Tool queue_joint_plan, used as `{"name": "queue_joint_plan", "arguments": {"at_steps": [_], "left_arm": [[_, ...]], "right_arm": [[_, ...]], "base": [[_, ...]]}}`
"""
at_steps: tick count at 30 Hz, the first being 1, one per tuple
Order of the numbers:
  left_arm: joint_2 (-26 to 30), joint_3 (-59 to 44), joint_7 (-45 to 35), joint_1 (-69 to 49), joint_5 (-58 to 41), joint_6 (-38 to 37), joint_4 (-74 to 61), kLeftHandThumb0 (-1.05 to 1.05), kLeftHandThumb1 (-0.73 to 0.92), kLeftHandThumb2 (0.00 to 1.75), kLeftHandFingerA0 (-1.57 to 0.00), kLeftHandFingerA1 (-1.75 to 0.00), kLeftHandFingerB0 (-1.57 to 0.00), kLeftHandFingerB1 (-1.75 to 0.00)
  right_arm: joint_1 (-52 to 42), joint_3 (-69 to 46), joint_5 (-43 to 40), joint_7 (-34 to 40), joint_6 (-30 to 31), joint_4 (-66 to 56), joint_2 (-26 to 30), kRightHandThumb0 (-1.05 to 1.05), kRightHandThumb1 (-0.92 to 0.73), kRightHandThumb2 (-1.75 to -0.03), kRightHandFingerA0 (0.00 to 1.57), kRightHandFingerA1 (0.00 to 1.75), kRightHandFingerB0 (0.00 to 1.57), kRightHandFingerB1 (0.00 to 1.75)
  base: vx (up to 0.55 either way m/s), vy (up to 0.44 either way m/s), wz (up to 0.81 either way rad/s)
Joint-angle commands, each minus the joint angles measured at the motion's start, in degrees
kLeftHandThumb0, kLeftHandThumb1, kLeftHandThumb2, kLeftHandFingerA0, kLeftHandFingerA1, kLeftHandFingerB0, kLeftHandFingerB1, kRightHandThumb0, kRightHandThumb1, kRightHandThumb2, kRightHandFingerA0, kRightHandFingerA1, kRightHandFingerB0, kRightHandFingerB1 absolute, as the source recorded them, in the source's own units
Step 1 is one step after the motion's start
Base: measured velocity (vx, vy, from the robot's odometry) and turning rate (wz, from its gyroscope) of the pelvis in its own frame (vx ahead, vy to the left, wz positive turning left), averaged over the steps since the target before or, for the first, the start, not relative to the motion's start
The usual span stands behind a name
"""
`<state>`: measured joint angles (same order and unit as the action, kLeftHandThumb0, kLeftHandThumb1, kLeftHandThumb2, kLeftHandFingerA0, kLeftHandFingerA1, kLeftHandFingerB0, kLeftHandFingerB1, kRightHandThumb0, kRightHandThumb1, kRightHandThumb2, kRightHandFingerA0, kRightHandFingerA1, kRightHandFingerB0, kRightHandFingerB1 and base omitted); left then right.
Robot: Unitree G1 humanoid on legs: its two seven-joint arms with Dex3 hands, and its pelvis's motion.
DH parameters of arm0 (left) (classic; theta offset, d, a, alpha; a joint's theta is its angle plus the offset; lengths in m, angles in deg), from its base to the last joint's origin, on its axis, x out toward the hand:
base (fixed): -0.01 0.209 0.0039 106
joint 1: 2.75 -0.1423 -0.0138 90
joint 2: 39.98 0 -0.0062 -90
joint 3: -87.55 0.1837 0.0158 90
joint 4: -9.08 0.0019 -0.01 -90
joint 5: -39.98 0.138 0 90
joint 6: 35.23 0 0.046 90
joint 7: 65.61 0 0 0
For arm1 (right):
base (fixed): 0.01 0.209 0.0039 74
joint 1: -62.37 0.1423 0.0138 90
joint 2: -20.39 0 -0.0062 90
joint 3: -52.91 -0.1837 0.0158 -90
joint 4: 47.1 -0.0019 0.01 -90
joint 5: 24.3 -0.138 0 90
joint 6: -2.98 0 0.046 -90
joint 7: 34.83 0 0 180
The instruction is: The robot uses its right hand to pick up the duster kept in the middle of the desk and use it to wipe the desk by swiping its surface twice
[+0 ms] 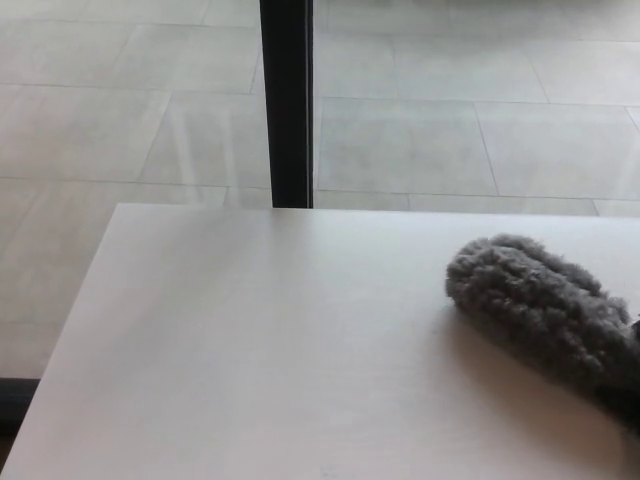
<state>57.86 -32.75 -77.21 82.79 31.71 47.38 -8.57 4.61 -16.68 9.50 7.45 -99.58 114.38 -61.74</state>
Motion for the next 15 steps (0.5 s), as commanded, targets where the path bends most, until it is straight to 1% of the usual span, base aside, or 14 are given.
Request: {"name": "queue_joint_plan", "arguments": {"at_steps": [1,2,3,4,5,6,7,8,9,11,12,13,14,15], "left_arm": [[1.8,-1.3,-2.7,0.1,-3.0,-0.7,0.0,-0.48,0.71,0.61,-0.63,-0.57,-0.57,-0.47],[1.8,-1.3,-2.7,0.1,-3.0,-0.7,0.0,-0.48,0.71,0.61,-0.63,-0.57,-0.57,-0.47],[1.7,-1.2,-2.7,-0.2,-2.7,-1.5,-0.1,-0.49,0.7,0.61,-0.62,-0.57,-0.56,-0.48],[1.8,-1.5,-2.3,0.1,-3.0,-0.9,0.2,-0.48,0.7,0.61,-0.63,-0.56,-0.57,-0.47],[1.9,-1.5,-2.3,0.1,-3.0,-0.8,0.1,-0.49,0.7,0.61,-0.63,-0.56,-0.57,-0.47],[1.8,-1.5,-2.3,0.0,-3.0,-0.8,-0.1,-0.48,0.7,0.61,-0.61,-0.54,-0.55,-0.46],[1.9,-1.5,-2.5,-0.1,-3.0,-0.8,-0.3,-0.48,0.7,0.61,-0.62,-0.55,-0.56,-0.46],[2.0,-1.4,-2.6,-0.1,-2.9,-0.7,-0.4,-0.48,0.7,0.61,-0.62,-0.55,-0.54,-0.46],[2.0,-1.5,-2.7,-0.1,-2.9,-0.7,-0.3,-0.47,0.7,0.61,-0.63,-0.56,-0.55,-0.47],[2.1,-1.3,-2.8,-0.1,-2.7,-0.9,0.0,-0.48,0.7,0.6,-0.63,-0.55,-0.51,-0.45],[2.2,-1.4,-2.9,-0.1,-2.8,-0.6,0.0,-0.48,0.68,0.6,-0.64,-0.55,-0.52,-0.46],[2.2,-1.4,-2.9,-0.2,-2.8,-0.9,-0.3,-0.48,0.7,0.61,-0.63,-0.55,-0.5,-0.46],[2.2,-1.2,-3.4,-0.4,-2.7,-1.2,-0.4,-0.48,0.7,0.61,-0.63,-0.55,-0.5,-0.46],[2.3,-1.3,-3.6,-0.3,-2.9,-1.2,-0.3,-0.47,0.7,0.61,-0.6,-0.55,-0.5,-0.46]], "right_arm": [[-7.7,-13.0,-13.4,-16.3,16.9,5.4,4.2,-0.41,-0.71,-0.62,0.62,1.25,0.7,0.56],[-7.8,-13.3,-13.1,-16.4,16.9,5.3,4.2,-0.41,-0.71,-0.62,0.62,1.25,0.7,0.56],[-8.8,-14.4,-13.7,-16.9,15.8,4.7,4.6,-0.43,-0.75,-0.63,0.59,0.94,0.7,0.6],[-10.4,-13.8,-12.2,-14.5,15.0,4.4,5.3,-0.42,-0.76,-0.62,0.64,1.09,0.69,0.64],[-10.0,-14.3,-12.1,-13.9,17.2,4.7,5.2,-0.45,-0.74,-0.62,0.71,1.25,0.74,0.74],[-9.8,-15.1,-12.3,-14.7,18.0,4.7,5.4,-0.45,-0.69,-0.64,0.72,1.2,0.75,0.67],[-9.8,-15.2,-11.8,-14.9,19.2,4.7,5.7,-0.46,-0.72,-0.66,0.7,1.31,0.72,0.72],[-9.9,-15.1,-11.3,-15.1,19.1,4.7,6.2,-0.43,-0.69,-0.62,0.7,1.42,0.76,0.68],[-10.0,-15.5,-11.2,-15.1,19.0,4.7,6.4,-0.42,-0.67,-0.64,0.72,1.47,0.72,0.76],[-10.4,-16.9,-12.0,-15.8,18.7,4.3,6.9,-0.42,-0.69,-0.6,0.59,1.02,0.66,0.62],[-10.3,-16.9,-11.6,-16.5,19.3,4.2,7.1,-0.41,-0.73,-0.61,0.62,1.16,0.68,0.66],[-10.4,-16.4,-10.7,-16.3,19.1,4.0,7.3,-0.45,-0.69,-0.63,0.7,1.22,0.7,0.66],[-10.7,-16.5,-10.6,-16.3,18.2,3.6,7.4,-0.45,-0.69,-0.63,0.7,1.22,0.7,0.66],[-10.6,-16.1,-10.1,-16.0,18.5,3.5,7.3,-0.42,-0.73,-0.61,0.67,1.34,0.68,0.85]], "base": [[0.0,0.0,0.0],[0.0,0.0,0.0],[0.0,0.0,0.0],[0.0,0.0,0.0],[0.0,0.0,0.0],[0.0,0.0,0.0],[0.0,0.0,0.0],[0.0,0.0,0.0],[0.0,0.0,0.0],[0.0,0.0,0.0],[0.0,0.0,0.0],[0.0,0.0,0.0],[0.0,0.0,0.0],[0.0,0.0,0.0]]}}
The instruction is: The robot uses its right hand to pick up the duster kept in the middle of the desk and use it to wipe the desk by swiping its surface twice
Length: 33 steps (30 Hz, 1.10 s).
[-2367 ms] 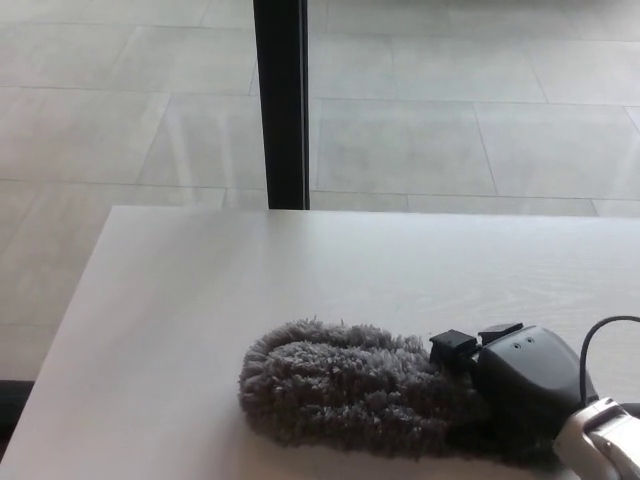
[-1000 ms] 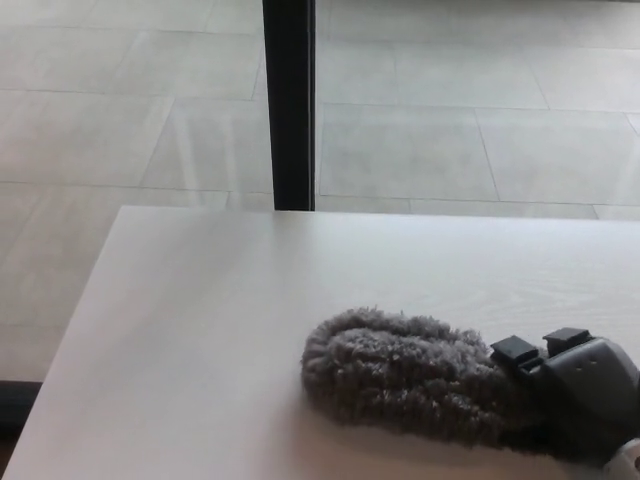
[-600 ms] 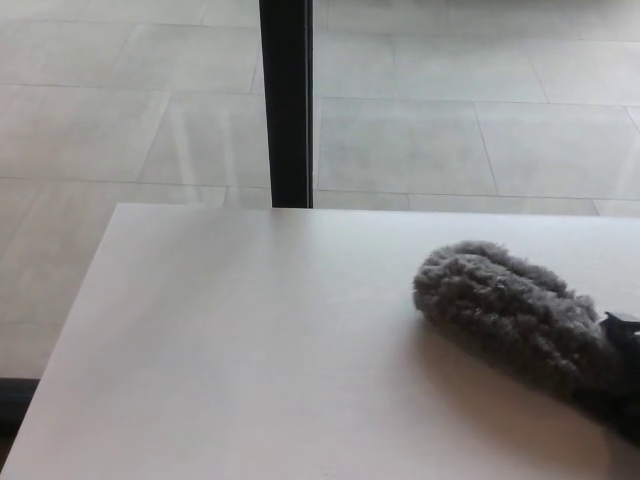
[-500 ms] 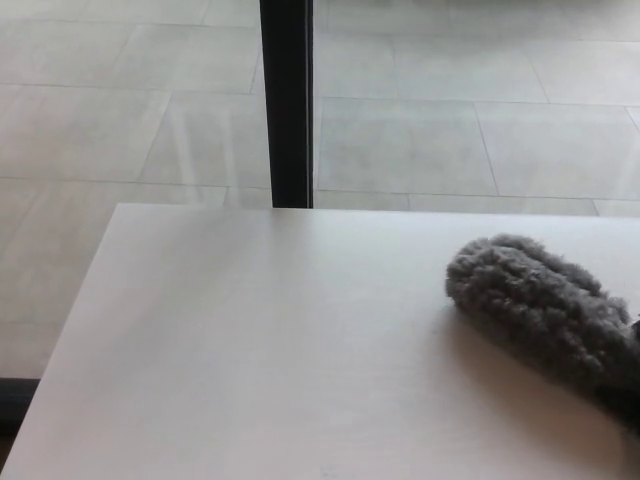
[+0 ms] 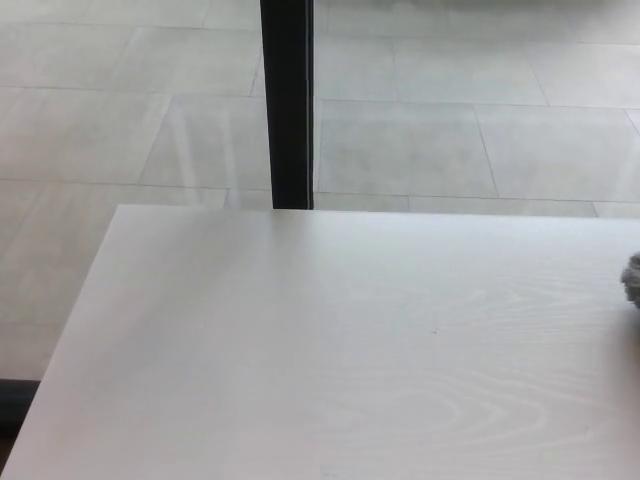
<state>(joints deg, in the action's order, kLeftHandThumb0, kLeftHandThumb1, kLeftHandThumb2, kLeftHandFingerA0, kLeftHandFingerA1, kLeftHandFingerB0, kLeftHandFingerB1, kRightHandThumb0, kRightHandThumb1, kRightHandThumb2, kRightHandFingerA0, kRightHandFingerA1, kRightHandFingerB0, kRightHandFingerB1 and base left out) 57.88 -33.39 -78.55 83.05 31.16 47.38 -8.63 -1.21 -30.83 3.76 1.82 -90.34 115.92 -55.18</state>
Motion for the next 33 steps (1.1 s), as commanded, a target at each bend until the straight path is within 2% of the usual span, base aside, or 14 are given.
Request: {"name": "queue_joint_plan", "arguments": {"at_steps": [1,7,11,12,13,15,16,19,23,24,25,26,32,33], "left_arm": [[2.3,-1.0,-2.3,-0.3,-2.7,-0.8,-0.1,-0.45,0.7,0.61,-0.62,-0.56,-0.52,-0.46],[2.2,-0.4,-1.3,0.0,-2.2,-1.0,-0.2,-0.49,0.7,0.61,-0.63,-0.54,-0.51,-0.46],[2.4,-0.6,-1.9,0.0,-2.7,-1.0,0.0,-0.48,0.68,0.6,-0.64,-0.54,-0.51,-0.46],[2.5,-0.5,-1.8,0.1,-2.7,-0.8,0.1,-0.48,0.68,0.6,-0.64,-0.54,-0.51,-0.46],[2.5,-0.3,-1.7,0.0,-2.4,-1.2,0.1,-0.49,0.69,0.61,-0.65,-0.53,-0.5,-0.45],[2.6,-0.3,-2.0,-0.1,-2.6,-1.1,-0.1,-0.48,0.7,0.61,-0.62,-0.53,-0.5,-0.45],[2.7,-0.2,-2.1,-0.1,-2.6,-1.0,-0.2,-0.48,0.7,0.61,-0.61,-0.53,-0.5,-0.45],[2.9,-0.1,-1.8,0.3,-2.7,-0.4,-0.2,-0.47,0.7,0.61,-0.61,-0.53,-0.51,-0.45],[2.6,0.5,-0.9,0.2,-2.1,-1.4,0.2,-0.49,0.7,0.61,-0.66,-0.53,-0.51,-0.45],[2.6,-0.3,-1.2,0.6,-3.0,-0.4,0.6,-0.47,0.69,0.6,-0.62,-0.53,-0.51,-0.45],[2.6,-0.1,-1.0,0.6,-2.8,-0.7,0.7,-0.48,0.68,0.6,-0.63,-0.53,-0.5,-0.45],[2.5,-0.3,-0.9,0.6,-3.1,-0.2,0.2,-0.49,0.68,0.6,-0.62,-0.54,-0.51,-0.46],[2.7,-0.2,-1.9,0.6,-3.1,-0.8,0.5,-0.47,0.71,0.61,-0.62,-0.57,-0.53,-0.45],[2.7,-0.3,-1.5,0.7,-3.0,-1.0,0.7,-0.49,0.7,0.61,-0.64,-0.54,-0.54,-0.45]], "right_arm": [[-4.7,-1.6,-3.8,-9.5,9.1,1.6,0.4,-0.4,-0.69,-0.6,0.71,1.31,0.75,0.78],[-2.9,7.4,3.5,-10.9,9.2,0.0,-0.1,-0.37,-0.62,-0.58,0.79,1.62,0.75,0.56],[-1.8,15.2,8.5,-8.9,6.1,-1.6,-0.7,-0.33,-0.67,-0.59,0.81,1.75,0.72,0.88],[-1.5,17.4,9.6,-8.7,5.5,-2.1,-0.8,-0.33,-0.67,-0.59,0.81,1.75,0.72,0.88],[-1.4,19.8,11.4,-5.7,4.7,-2.7,-1.0,-0.34,-0.44,-0.86,1.16,1.35,0.79,0.86],[1.1,22.1,11.2,-9.2,6.1,-5.1,-3.5,-0.33,-0.69,-0.59,0.77,1.73,0.71,0.98],[1.5,22.6,10.8,-9.6,5.9,-6.2,-4.1,-0.36,-0.52,-0.9,1.11,1.35,0.74,0.95],[2.3,23.8,9.2,-10.1,7.4,-9.2,-6.2,-0.31,-0.7,-0.61,0.82,1.72,0.75,1.01],[1.9,25.1,8.6,-12.0,8.4,-14.1,-8.6,-0.34,-0.46,-0.87,1.11,1.34,0.8,0.84],[1.6,25.9,8.8,-13.3,9.3,-16.3,-10.2,-0.3,-0.69,-0.59,0.77,1.72,0.8,0.75],[1.2,26.9,9.4,-13.1,9.5,-17.7,-10.9,-0.35,-0.49,-0.89,1.11,1.34,0.8,0.84],[0.9,26.8,8.7,-13.5,9.8,-19.2,-11.8,-0.3,-0.66,-0.6,0.81,1.71,0.84,0.75],[-1.3,30.1,10.8,-14.7,12.9,-27.9,-15.0,-0.25,-0.62,-0.62,0.91,1.66,0.77,0.64],[-2.2,31.7,12.5,-13.3,12.6,-30.1,-15.4,-0.3,-0.46,-0.88,1.19,1.36,0.8,0.85]], "base": [[0.0,0.0,0.0],[0.0,0.0,0.0],[0.0,0.0,0.0],[0.0,0.0,0.0],[0.0,0.0,0.0],[0.0,0.0,0.0],[0.0,0.0,0.0],[0.0,0.0,0.0],[0.0,0.0,0.0],[0.0,0.0,0.0],[0.0,0.0,0.0],[0.0,0.0,0.0],[0.0,0.0,0.0],[0.0,0.0,0.0]]}}
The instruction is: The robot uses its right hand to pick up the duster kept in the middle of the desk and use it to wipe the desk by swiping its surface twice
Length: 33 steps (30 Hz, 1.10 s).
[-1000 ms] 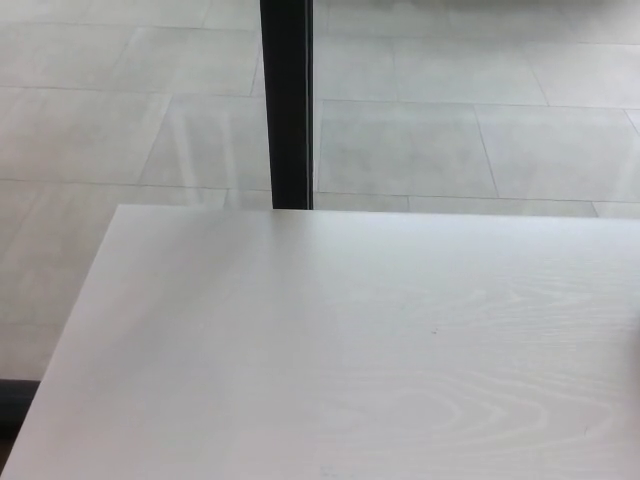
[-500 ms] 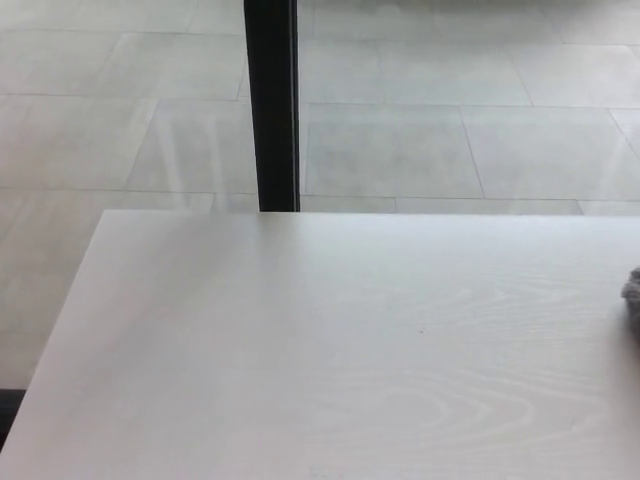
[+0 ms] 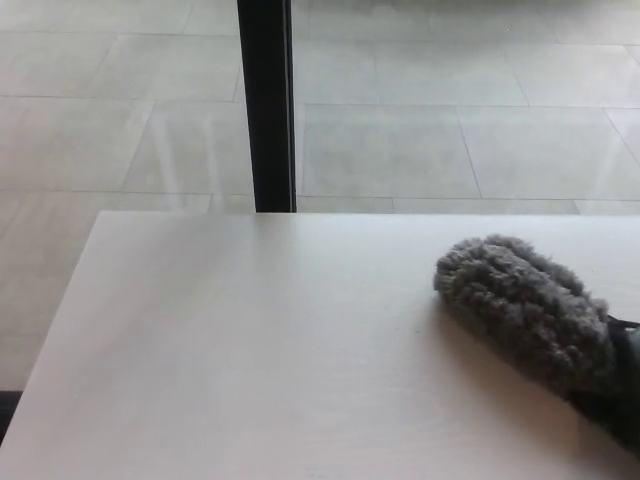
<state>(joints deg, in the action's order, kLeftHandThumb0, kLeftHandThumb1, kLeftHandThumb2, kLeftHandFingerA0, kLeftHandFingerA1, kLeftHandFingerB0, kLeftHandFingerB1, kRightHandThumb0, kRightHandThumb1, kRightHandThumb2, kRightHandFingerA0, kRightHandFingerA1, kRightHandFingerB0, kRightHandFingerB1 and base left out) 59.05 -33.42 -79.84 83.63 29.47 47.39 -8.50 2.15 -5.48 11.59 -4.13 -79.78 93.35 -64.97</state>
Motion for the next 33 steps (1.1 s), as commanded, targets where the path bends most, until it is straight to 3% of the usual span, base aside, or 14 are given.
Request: {"name": "queue_joint_plan", "arguments": {"at_steps": [1,2,4,7,10,16,19,24,26,27,28,29,30,33], "left_arm": [[1.6,-0.1,0.1,0.1,-1.1,-1.3,0.6,-0.49,0.7,0.61,-0.64,-0.54,-0.54,-0.45],[1.6,0.1,0.3,0.0,-1.0,-1.3,0.3,-0.5,0.7,0.61,-0.64,-0.54,-0.57,-0.45],[1.8,-0.1,-0.3,0.2,-1.3,-0.7,0.5,-0.51,0.69,0.61,-0.67,-0.55,-0.54,-0.44],[2.1,0.3,-0.1,0.4,-0.9,-1.0,0.6,-0.5,0.7,0.61,-0.63,-0.53,-0.54,-0.44],[2.0,-0.1,0.0,0.7,-1.3,-0.4,0.8,-0.5,0.69,0.6,-0.61,-0.53,-0.53,-0.44],[2.2,0.2,-0.8,0.7,-1.3,-0.8,0.4,-0.53,0.69,0.61,-0.63,-0.54,-0.53,-0.45],[2.1,0.4,-0.9,0.7,-1.1,-1.1,0.3,-0.53,0.69,0.61,-0.61,-0.54,-0.51,-0.45],[2.0,0.2,-0.8,0.9,-1.3,-0.6,0.3,-0.51,0.7,0.61,-0.61,-0.53,-0.52,-0.44],[1.9,0.3,-0.4,0.9,-1.2,-0.7,0.3,-0.52,0.71,0.62,-0.62,-0.53,-0.53,-0.45],[1.9,0.2,-0.6,0.8,-1.3,-0.8,0.3,-0.52,0.71,0.62,-0.62,-0.53,-0.51,-0.44],[1.9,0.0,-0.5,0.9,-1.5,-0.5,0.4,-0.52,0.7,0.61,-0.62,-0.53,-0.54,-0.45],[2.0,0.0,-0.6,0.9,-1.6,-0.5,0.5,-0.52,0.69,0.61,-0.61,-0.53,-0.54,-0.45],[1.7,-0.6,-0.4,0.9,-2.2,-0.4,0.9,-0.5,0.69,0.6,-0.61,-0.55,-0.53,-0.45],[1.9,0.9,0.6,0.7,-0.6,-1.4,0.9,-0.51,0.7,0.61,-0.62,-0.51,-0.54,-0.44]], "right_arm": [[-5.9,7.3,5.5,-7.1,2.6,-8.7,-5.6,-0.3,-0.46,-0.88,1.19,1.36,0.8,0.85],[-6.5,9.0,7.0,-7.6,2.4,-10.7,-5.1,-0.26,-0.67,-0.61,0.89,1.74,0.83,0.99],[-7.3,12.6,9.6,-8.4,3.1,-13.6,-5.6,-0.28,-0.72,-0.61,0.88,1.75,0.81,1.1],[-9.2,14.6,10.3,-8.8,3.8,-18.5,-6.1,-0.25,-0.69,-0.61,0.87,1.75,0.88,0.77],[-11.0,17.1,11.3,-9.1,2.0,-23.0,-6.3,-0.24,-0.67,-0.61,0.89,1.74,0.89,0.75],[-14.1,22.7,15.0,-14.5,4.5,-35.2,-7.3,-0.22,-0.65,-0.8,0.95,1.75,0.8,1.08],[-13.8,24.9,17.7,-16.2,6.4,-38.2,-8.5,-0.18,-0.58,-0.9,1.01,1.75,0.87,1.03],[-12.7,24.2,17.6,-15.7,5.7,-35.8,-8.1,-0.19,-0.61,-0.88,1.0,1.75,0.83,1.09],[-11.9,23.1,17.3,-15.2,5.2,-33.7,-8.0,-0.2,-0.63,-0.85,0.97,1.75,0.78,1.29],[-11.4,22.6,17.4,-14.9,5.0,-33.0,-7.7,-0.28,-0.55,-1.01,1.22,1.38,0.86,1.07],[-11.0,22.0,17.6,-14.1,4.6,-32.2,-7.3,-0.19,-0.64,-0.86,0.98,1.75,0.79,1.21],[-10.5,21.5,18.1,-12.3,3.8,-31.0,-6.9,-0.29,-0.52,-0.98,1.23,1.38,0.89,1.1],[-9.7,19.4,16.6,-12.4,3.5,-29.7,-6.7,-0.2,-0.65,-0.76,0.95,1.75,0.81,1.2],[-8.3,15.7,15.4,-13.2,4.7,-28.3,-7.6,-0.24,-0.68,-0.63,0.89,1.75,0.82,0.99]], "base": [[0.0,0.0,0.0],[0.0,0.0,0.0],[0.0,0.0,0.0],[0.0,0.0,0.0],[0.0,0.0,0.0],[0.0,0.0,0.0],[0.0,0.0,0.0],[0.0,0.0,0.0],[0.0,0.0,0.0],[0.0,0.0,0.0],[0.0,0.0,0.0],[0.0,0.0,0.0],[0.0,0.0,0.0],[0.0,0.0,0.0]]}}
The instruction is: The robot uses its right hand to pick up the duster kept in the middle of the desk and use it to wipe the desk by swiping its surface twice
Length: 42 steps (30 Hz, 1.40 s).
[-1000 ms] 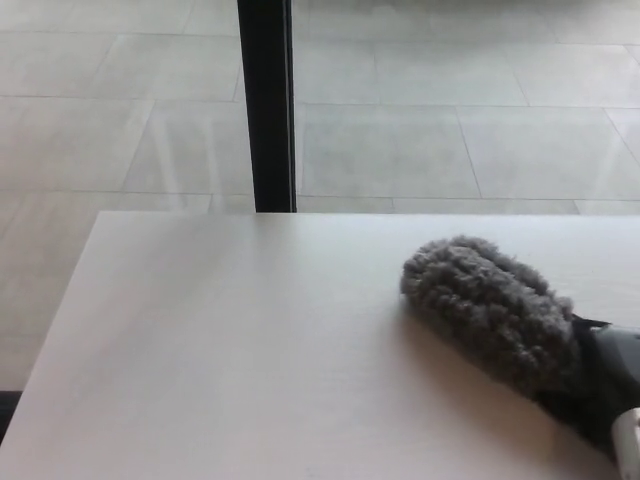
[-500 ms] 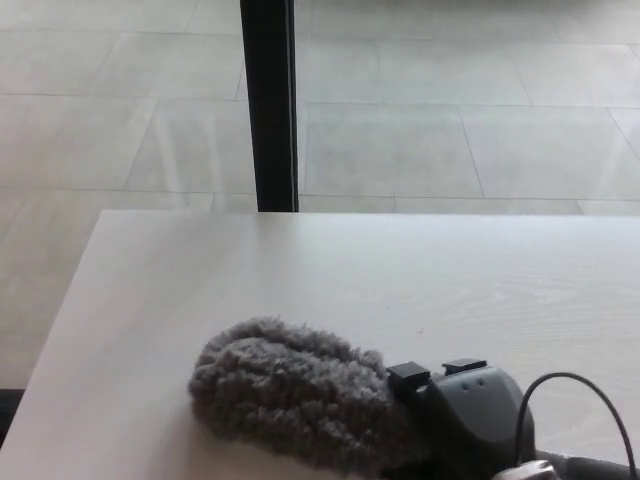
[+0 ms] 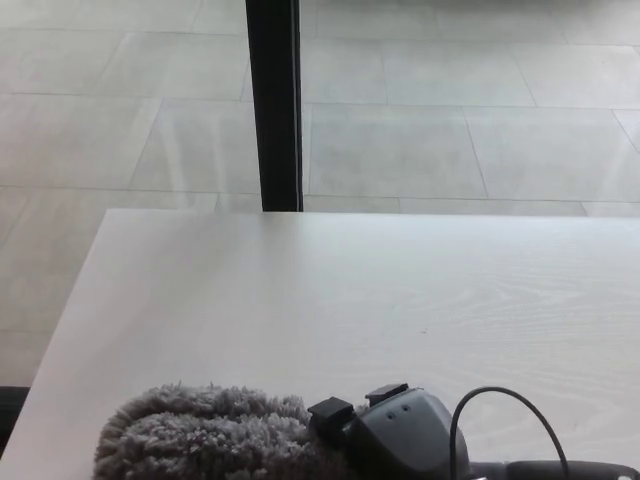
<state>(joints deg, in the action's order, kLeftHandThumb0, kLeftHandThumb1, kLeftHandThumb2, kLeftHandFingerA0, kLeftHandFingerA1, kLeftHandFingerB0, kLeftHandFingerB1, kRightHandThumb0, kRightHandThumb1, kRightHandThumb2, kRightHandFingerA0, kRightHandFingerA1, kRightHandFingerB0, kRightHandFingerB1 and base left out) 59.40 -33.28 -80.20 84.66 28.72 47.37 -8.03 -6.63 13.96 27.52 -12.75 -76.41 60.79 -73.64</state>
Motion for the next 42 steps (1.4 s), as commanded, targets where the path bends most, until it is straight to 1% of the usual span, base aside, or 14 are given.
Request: {"name": "queue_joint_plan", "arguments": {"at_steps": [1,9,12,14,17,19,22,23,24,31,32,36,39,42], "left_arm": [[1.4,0.0,-1.7,-0.8,-1.3,-1.8,0.2,-0.5,0.72,0.61,-0.58,-0.57,-0.5,-0.46],[1.2,0.9,-0.2,-0.6,-1.0,-0.5,0.2,-0.5,0.72,0.62,-0.61,-0.55,-0.52,-0.44],[0.6,0.4,-0.3,-0.6,-1.6,-0.8,0.1,-0.5,0.74,0.62,-0.64,-0.57,-0.54,-0.45],[0.5,0.1,-0.7,-1.0,-2.1,-0.8,0.0,-0.52,0.72,0.62,-0.63,-0.57,-0.52,-0.45],[0.5,0.8,-0.4,-1.2,-1.5,-1.4,-0.1,-0.52,0.72,0.62,-0.67,-0.57,-0.54,-0.46],[0.4,0.7,-0.3,-0.8,-1.9,-0.5,0.0,-0.52,0.71,0.61,-0.65,-0.56,-0.55,-0.45],[0.4,0.8,-0.1,-0.8,-1.9,-0.3,0.0,-0.51,0.72,0.62,-0.65,-0.55,-0.54,-0.44],[0.1,-0.4,-0.4,-0.7,-3.3,0.2,0.0,-0.5,0.69,0.61,-0.64,-0.58,-0.56,-0.46],[0.1,-0.7,-0.9,-0.9,-3.6,0.3,0.0,-0.5,0.7,0.61,-0.62,-0.59,-0.55,-0.46],[-0.2,-0.9,-2.4,-2.8,-3.7,-0.9,-0.5,-0.54,0.69,0.61,-0.59,-0.6,-0.54,-0.47],[-0.3,-1.1,-2.1,-2.7,-3.9,-0.6,-0.3,-0.51,0.69,0.61,-0.6,-0.59,-0.53,-0.46],[-0.2,-1.4,-3.2,-3.4,-4.5,-0.5,-0.8,-0.52,0.69,0.61,-0.58,-0.62,-0.52,-0.48],[-0.1,-0.7,-1.6,-3.9,-3.8,-1.1,-1.2,-0.52,0.68,0.6,-0.59,-0.56,-0.55,-0.46],[0.1,-0.3,-2.5,-4.2,-3.6,-1.8,-1.4,-0.52,0.69,0.61,-0.58,-0.56,-0.49,-0.45]], "right_arm": [[1.2,-6.1,-2.5,-4.4,0.6,5.5,0.4,-0.2,-0.64,-0.6,0.89,1.74,0.85,0.82],[8.2,-15.4,-2.5,-5.4,2.4,10.0,-0.2,-0.28,-0.64,-0.67,0.9,1.75,0.74,0.76],[9.4,-17.9,-3.0,-4.6,2.9,13.6,-0.2,-0.3,-0.63,-0.69,0.88,1.75,0.73,1.01],[10.2,-20.7,-5.2,-4.8,1.7,17.7,0.4,-0.29,-0.65,-0.62,0.87,1.75,0.85,0.73],[10.1,-21.8,-4.9,-3.3,-0.1,21.9,1.6,-0.29,-0.62,-0.62,0.9,1.69,0.81,0.67],[9.8,-22.1,-4.4,-2.1,-0.2,25.1,2.4,-0.29,-0.62,-0.6,0.89,1.74,0.8,0.95],[9.9,-22.0,-3.9,-0.3,-0.7,29.7,3.6,-0.28,-0.64,-0.62,0.89,1.74,0.79,0.99],[9.2,-22.4,-3.9,0.4,-0.3,32.3,5.5,-0.29,-0.64,-0.62,0.87,1.75,0.74,1.2],[8.9,-22.9,-4.3,0.0,-0.3,33.1,6.4,-0.38,-0.46,-0.9,1.15,1.35,0.79,1.05],[8.6,-27.8,-7.7,1.9,-1.0,42.9,12.4,-0.38,-0.48,-0.92,1.16,1.34,0.77,0.98],[8.6,-28.5,-8.0,0.7,-0.2,44.2,14.3,-0.35,-0.7,-0.6,0.89,1.66,0.77,0.94],[8.6,-29.6,-8.6,3.5,-2.3,46.9,16.2,-0.38,-0.65,-0.64,0.9,1.7,0.75,1.1],[8.9,-31.9,-10.8,1.7,-1.9,49.5,19.2,-0.43,-0.65,-0.59,0.84,1.57,0.64,0.69],[9.4,-33.8,-12.6,0.4,0.2,51.4,19.4,-0.39,-0.64,-0.63,0.75,1.5,0.67,0.67]], "base": [[0.0,0.0,0.0],[0.0,0.0,0.0],[0.0,0.0,0.0],[0.0,0.0,0.0],[0.0,0.0,0.0],[0.0,0.0,0.0],[0.0,0.0,0.0],[0.0,0.0,0.0],[0.0,0.0,0.0],[0.0,0.0,0.0],[0.0,0.0,0.0],[0.0,0.0,0.0],[0.0,0.0,0.0],[0.0,0.0,0.0]]}}
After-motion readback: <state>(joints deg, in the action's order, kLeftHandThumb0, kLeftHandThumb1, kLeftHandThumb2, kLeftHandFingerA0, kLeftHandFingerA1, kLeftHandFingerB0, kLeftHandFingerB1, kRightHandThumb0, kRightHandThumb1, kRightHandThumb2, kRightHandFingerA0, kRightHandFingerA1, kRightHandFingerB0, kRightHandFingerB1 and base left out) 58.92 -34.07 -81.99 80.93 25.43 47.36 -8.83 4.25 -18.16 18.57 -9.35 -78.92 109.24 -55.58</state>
